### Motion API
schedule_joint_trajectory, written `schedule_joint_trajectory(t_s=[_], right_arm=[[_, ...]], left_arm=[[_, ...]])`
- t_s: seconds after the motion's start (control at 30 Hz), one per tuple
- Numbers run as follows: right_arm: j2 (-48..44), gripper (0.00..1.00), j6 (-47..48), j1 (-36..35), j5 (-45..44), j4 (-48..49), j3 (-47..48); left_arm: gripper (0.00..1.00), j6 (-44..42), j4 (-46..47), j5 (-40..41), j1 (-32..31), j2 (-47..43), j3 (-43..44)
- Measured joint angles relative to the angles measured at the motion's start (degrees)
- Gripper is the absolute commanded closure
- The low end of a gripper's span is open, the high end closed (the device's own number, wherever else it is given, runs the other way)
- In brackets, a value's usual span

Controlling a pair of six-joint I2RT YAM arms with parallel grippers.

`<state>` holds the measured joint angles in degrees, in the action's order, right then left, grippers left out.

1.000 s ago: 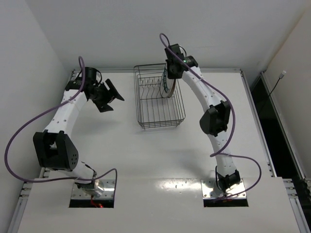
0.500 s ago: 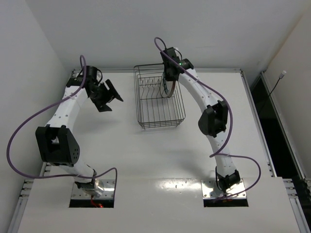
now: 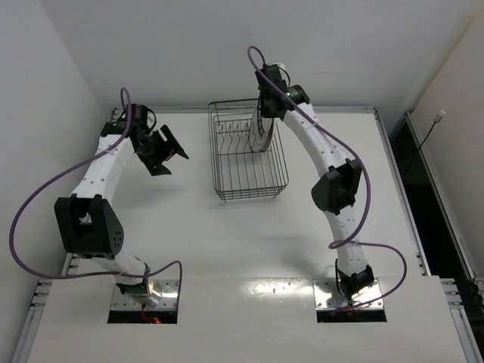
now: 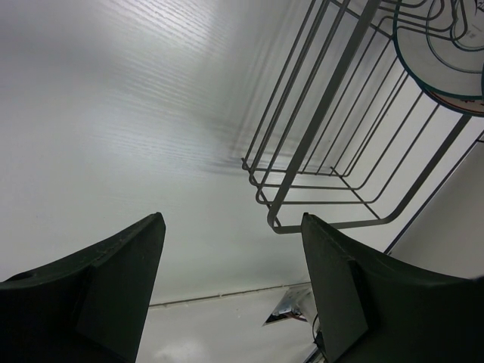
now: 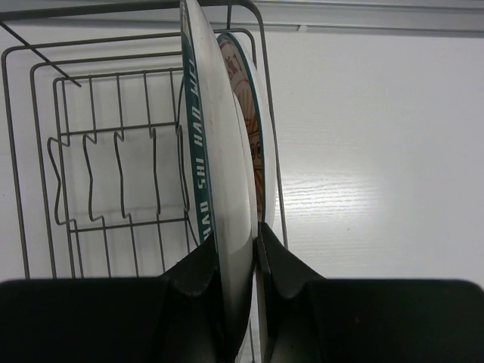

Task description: Load the plates into the dish rack

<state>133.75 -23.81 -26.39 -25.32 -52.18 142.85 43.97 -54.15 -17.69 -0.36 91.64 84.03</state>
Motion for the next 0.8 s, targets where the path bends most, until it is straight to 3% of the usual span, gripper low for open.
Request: schedule_joint_trajectory(t_s=[0.8], right_arm=[[4.3, 1.0, -1.2, 0.0, 8.0, 3.0, -3.9]], left_arm=[[0.3, 0.0, 0.0, 0.2, 0.0, 0.0, 0.0]])
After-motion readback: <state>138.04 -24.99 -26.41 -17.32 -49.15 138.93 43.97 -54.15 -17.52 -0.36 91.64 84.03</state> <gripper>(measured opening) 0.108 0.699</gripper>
